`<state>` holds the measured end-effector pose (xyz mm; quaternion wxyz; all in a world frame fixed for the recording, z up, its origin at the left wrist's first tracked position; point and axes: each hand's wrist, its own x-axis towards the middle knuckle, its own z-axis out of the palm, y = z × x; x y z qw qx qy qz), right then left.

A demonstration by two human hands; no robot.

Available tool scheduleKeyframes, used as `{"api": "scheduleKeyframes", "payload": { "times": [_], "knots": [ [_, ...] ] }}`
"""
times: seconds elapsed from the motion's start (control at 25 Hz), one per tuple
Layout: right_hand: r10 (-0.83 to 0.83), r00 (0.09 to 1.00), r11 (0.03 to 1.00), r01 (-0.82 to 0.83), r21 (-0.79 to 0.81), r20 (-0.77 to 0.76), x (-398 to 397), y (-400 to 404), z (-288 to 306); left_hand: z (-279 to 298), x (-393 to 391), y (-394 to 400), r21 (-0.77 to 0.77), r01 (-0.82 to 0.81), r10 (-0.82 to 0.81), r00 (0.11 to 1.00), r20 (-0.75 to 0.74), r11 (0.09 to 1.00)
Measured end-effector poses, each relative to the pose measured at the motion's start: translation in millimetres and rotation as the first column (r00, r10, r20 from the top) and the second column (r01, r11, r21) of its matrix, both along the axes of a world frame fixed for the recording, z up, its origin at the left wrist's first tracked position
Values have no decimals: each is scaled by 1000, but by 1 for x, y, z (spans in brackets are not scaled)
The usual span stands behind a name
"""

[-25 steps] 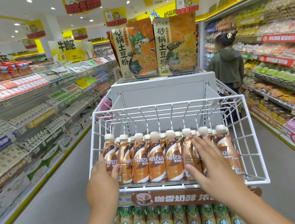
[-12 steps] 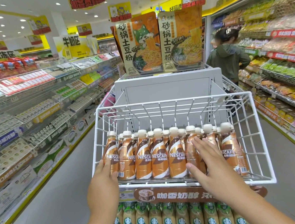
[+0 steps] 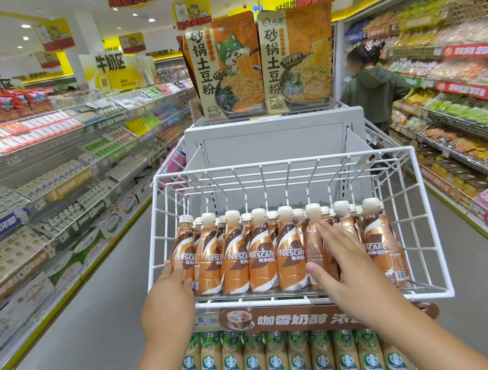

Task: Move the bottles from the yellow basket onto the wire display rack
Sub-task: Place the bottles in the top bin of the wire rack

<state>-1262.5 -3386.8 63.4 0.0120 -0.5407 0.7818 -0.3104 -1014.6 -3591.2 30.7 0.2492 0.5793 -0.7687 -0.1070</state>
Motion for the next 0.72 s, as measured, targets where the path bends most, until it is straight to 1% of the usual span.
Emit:
{"api": "scheduleKeyframes", "payload": {
  "times": [0.08, 0.2, 0.32, 0.4, 0.52, 0.72],
  "knots": [
    [-23, 999, 1000, 23, 9, -22, -4, 0, -1, -2, 1, 0, -10, 12, -11, 1000, 10, 1000],
    [-63, 996, 998, 64, 6, -67, -9, 1, -2, -5, 2, 5, -18, 31, -31, 999, -14, 999],
    [-110, 986, 993, 114, 24, -125, -15, 6, -2, -1, -1, 12, -115, 21, -16, 999, 41, 993],
    [-124, 983, 991, 131, 38, -137, -18, 12, 1, 4, -7, 16, -189, 71, -62, 997, 54, 979],
    [-126, 974, 989, 139, 57, -187, -21, 21, 6, 14, -21, 23, -223, 189, -177, 982, 71, 956],
    [-76, 964, 990, 103, 95, -256, -30, 35, 5, 32, -47, 52, -226, 303, -243, 936, 256, 926]
  ]
}}
